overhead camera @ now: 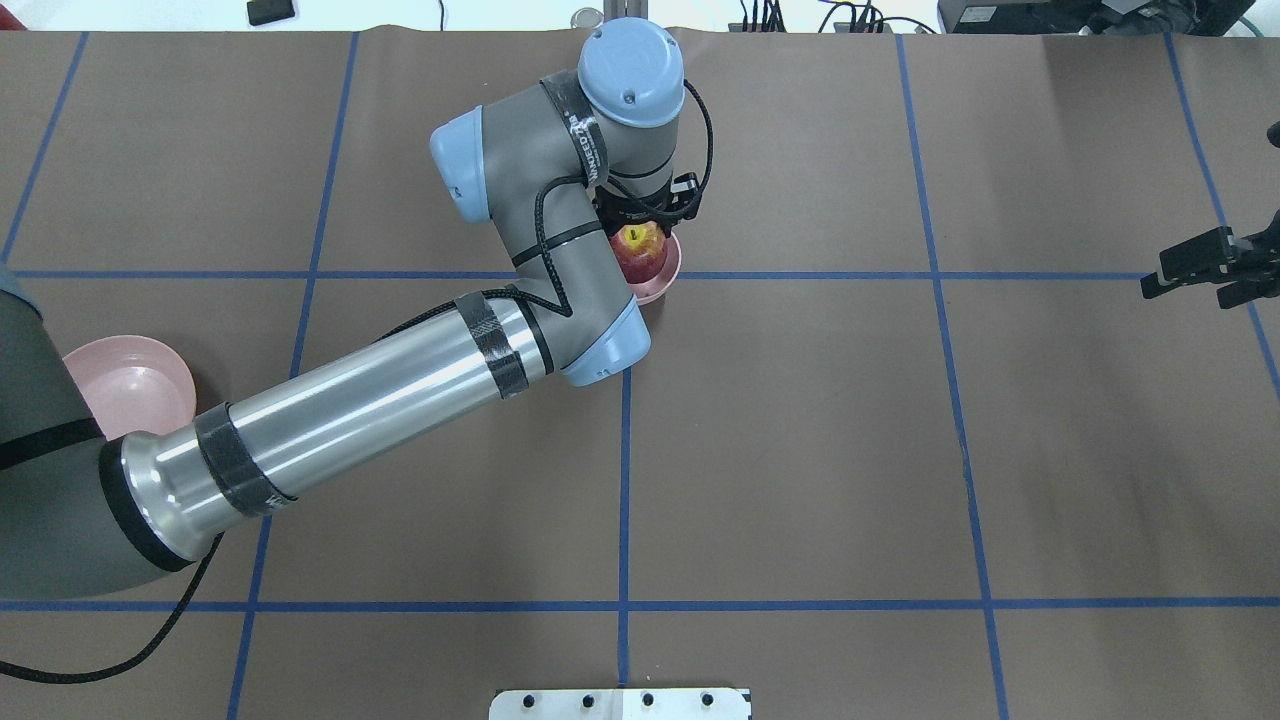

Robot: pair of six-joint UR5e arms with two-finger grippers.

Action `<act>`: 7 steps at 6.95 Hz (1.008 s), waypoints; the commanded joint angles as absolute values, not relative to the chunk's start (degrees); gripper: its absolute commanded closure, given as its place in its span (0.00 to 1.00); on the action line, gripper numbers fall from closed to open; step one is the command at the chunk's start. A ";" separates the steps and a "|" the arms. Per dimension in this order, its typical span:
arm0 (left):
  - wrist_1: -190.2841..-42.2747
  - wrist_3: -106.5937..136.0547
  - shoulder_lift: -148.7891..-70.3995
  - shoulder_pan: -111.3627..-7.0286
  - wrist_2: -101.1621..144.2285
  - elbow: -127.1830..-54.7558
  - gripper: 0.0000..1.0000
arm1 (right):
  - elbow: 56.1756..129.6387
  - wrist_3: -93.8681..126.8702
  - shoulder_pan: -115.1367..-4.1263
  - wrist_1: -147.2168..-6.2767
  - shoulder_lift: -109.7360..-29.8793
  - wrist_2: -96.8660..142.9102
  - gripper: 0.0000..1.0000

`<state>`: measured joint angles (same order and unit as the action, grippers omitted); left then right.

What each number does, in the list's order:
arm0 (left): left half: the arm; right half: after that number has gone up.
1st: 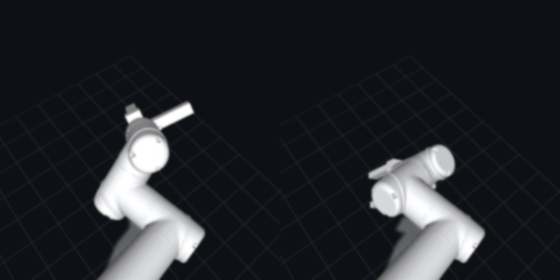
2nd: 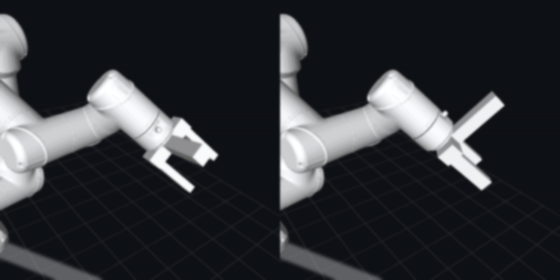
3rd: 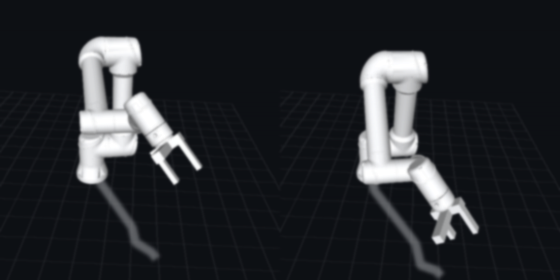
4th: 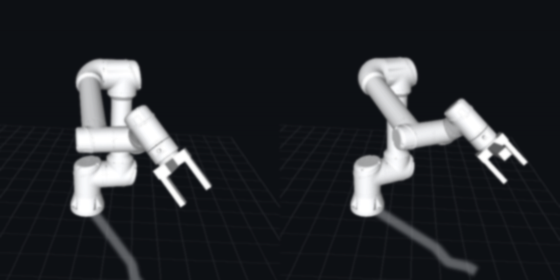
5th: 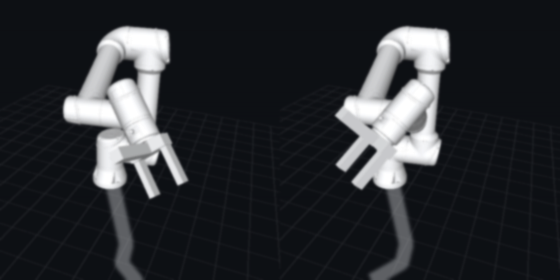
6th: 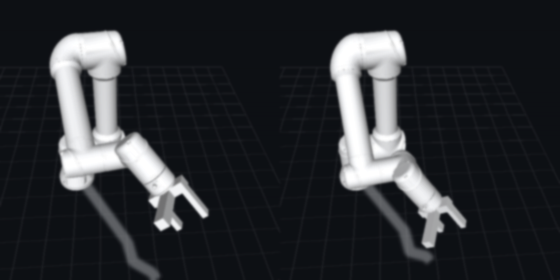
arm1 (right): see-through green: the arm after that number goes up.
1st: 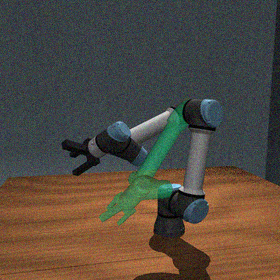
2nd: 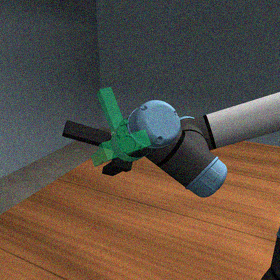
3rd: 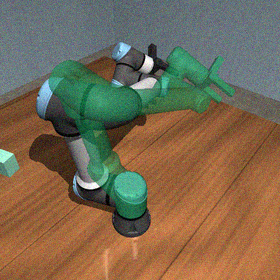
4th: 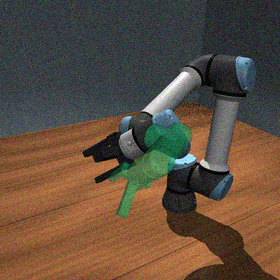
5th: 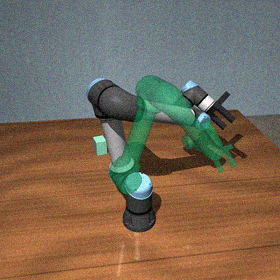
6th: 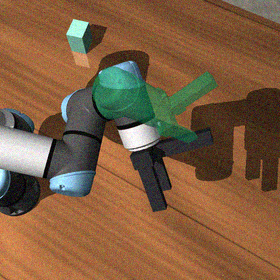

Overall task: Move apple from plate to bowl
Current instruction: 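Lower the apple into the bowl and open the left gripper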

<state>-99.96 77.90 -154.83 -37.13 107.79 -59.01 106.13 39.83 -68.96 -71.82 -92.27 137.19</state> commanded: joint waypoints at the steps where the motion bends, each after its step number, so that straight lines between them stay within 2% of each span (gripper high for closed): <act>1: -101.08 76.91 -154.34 -37.09 108.02 -57.75 0.03 | 106.08 40.08 -68.91 -71.81 -92.11 137.28 0.00; 3: -100.73 77.08 -154.51 -37.26 109.41 -58.44 0.03 | 106.26 40.25 -68.91 -71.81 -92.02 137.29 0.00; 4: -99.50 77.17 -154.34 -39.53 114.99 -61.06 0.02 | 106.26 40.25 -68.91 -71.81 -92.02 137.29 0.00; 5: -95.05 76.73 -148.85 -42.77 119.83 -71.44 0.03 | 106.17 40.25 -68.91 -71.81 -91.76 137.29 0.00; 7: -93.62 63.48 -123.53 -46.38 120.41 -103.81 0.03 | 105.91 39.56 -68.82 -71.89 -91.67 137.28 0.00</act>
<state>-95.19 72.24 -137.66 -43.79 119.33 -85.48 106.08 40.10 -68.88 -71.82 -91.69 137.21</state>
